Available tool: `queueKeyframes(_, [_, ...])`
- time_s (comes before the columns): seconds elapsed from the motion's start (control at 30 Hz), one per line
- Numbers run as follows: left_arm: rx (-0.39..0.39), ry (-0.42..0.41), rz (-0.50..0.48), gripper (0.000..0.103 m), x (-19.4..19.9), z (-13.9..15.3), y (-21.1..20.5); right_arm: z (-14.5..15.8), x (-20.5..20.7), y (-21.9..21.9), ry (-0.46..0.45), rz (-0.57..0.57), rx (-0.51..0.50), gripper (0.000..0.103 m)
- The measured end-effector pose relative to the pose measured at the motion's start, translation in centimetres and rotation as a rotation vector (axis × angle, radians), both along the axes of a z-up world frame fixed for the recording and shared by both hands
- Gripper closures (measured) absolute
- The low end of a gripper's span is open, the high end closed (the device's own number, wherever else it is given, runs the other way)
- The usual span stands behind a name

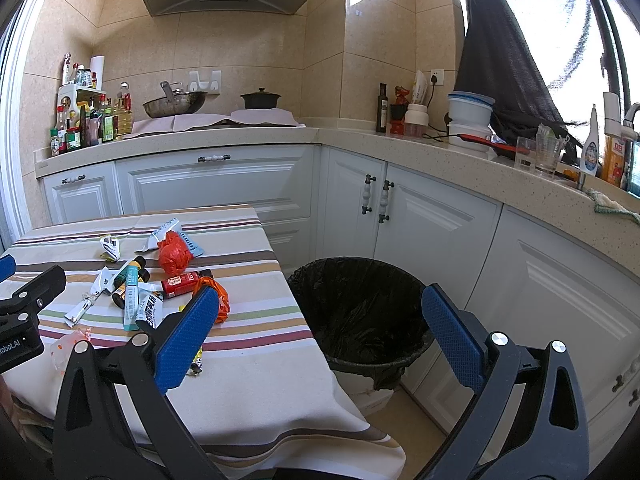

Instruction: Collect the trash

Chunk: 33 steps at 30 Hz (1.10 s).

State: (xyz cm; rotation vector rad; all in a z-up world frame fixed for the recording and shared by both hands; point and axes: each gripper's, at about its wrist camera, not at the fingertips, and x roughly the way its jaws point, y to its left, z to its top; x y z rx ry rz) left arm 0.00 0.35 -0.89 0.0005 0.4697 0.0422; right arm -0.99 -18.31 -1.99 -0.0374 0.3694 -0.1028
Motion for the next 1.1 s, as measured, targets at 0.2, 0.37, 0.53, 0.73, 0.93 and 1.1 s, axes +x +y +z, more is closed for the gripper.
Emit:
queueKeyframes(0.2, [-0.001,0.001,-0.002,0.007,0.01,0.02,0.04,0.03,0.01,-0.02,0.0,0.001,-0.001,0.004])
queueKeyframes(0.37, [0.0,0.0,-0.001,0.007,0.01,0.06,0.04,0.06,0.01,-0.03,-0.002,0.0,0.0,0.004])
queueKeyframes(0.53, [-0.001,0.001,-0.001,0.007,0.03,0.09,0.06,0.08,0.0,-0.03,-0.003,0.0,-0.002,0.004])
queueKeyframes(0.73, [-0.001,0.0,-0.002,0.007,0.01,0.08,0.06,0.25,-0.16,-0.24,-0.003,-0.001,0.001,0.004])
queueKeyframes(0.93, [-0.003,0.001,-0.001,0.007,0.03,0.08,0.07,0.19,-0.17,-0.21,-0.004,0.0,0.001,0.004])
queueKeyframes(1.1, [-0.001,0.0,0.001,0.007,0.03,0.07,0.09,0.25,-0.13,-0.29,-0.004,-0.002,0.002,0.004])
